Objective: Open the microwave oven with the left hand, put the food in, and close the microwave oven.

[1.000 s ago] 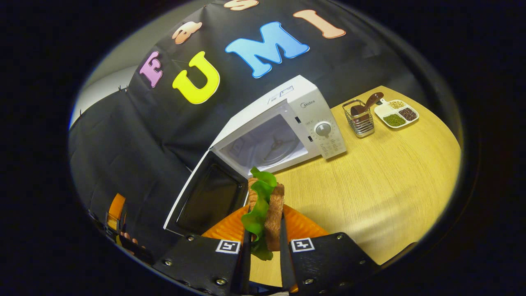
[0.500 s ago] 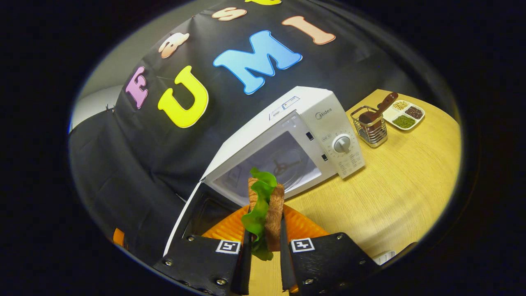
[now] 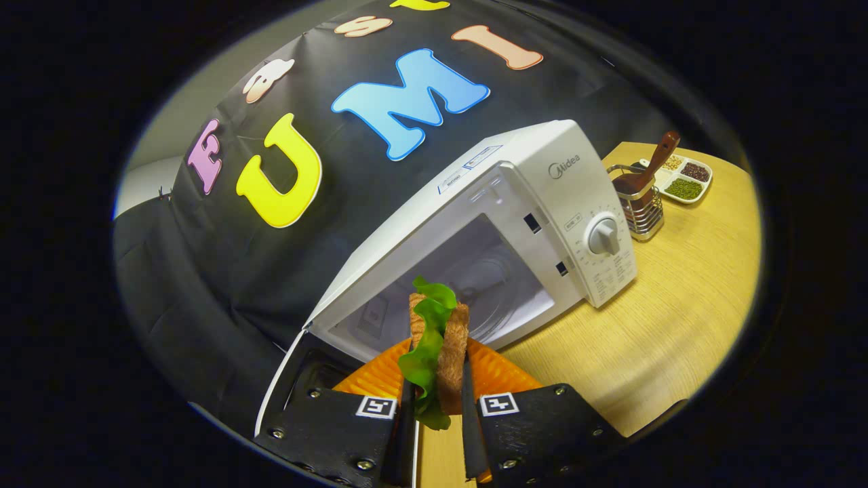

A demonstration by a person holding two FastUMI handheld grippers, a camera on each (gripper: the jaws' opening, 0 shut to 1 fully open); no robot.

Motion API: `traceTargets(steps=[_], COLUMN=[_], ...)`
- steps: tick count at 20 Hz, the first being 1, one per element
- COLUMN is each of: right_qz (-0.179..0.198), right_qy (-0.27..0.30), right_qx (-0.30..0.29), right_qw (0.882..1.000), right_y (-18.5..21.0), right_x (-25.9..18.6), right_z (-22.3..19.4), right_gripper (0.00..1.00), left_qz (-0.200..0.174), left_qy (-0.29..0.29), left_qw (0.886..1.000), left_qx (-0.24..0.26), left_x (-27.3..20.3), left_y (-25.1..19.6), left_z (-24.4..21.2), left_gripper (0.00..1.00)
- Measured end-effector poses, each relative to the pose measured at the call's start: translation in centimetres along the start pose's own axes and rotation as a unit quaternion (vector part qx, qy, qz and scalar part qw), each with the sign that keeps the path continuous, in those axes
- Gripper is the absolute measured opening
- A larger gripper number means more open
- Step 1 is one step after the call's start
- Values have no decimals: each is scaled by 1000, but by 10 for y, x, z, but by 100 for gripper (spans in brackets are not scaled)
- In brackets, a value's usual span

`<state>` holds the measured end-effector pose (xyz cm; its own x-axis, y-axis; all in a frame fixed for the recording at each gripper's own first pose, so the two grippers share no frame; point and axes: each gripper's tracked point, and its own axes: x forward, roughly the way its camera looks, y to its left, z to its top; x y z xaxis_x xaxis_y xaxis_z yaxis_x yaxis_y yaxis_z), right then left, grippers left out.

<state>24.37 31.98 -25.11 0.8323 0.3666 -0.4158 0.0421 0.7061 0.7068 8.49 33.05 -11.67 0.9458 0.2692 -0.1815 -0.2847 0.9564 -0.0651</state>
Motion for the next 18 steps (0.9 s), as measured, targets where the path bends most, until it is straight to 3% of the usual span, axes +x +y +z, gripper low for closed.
traceTargets(steps=[12,18], right_qz=[-3,-38], right_qy=[-26,-26], right_qx=[-7,-30], right_qw=[1000,998], right_y=[-7,-26], right_x=[93,115], right_z=[-11,-16], right_gripper=[34,37], left_qz=[46,50], left_qy=[32,41], left_qw=[998,997], left_qx=[33,36], left_x=[10,11], left_y=[41,42], left_z=[-30,-38], left_gripper=[96,97])
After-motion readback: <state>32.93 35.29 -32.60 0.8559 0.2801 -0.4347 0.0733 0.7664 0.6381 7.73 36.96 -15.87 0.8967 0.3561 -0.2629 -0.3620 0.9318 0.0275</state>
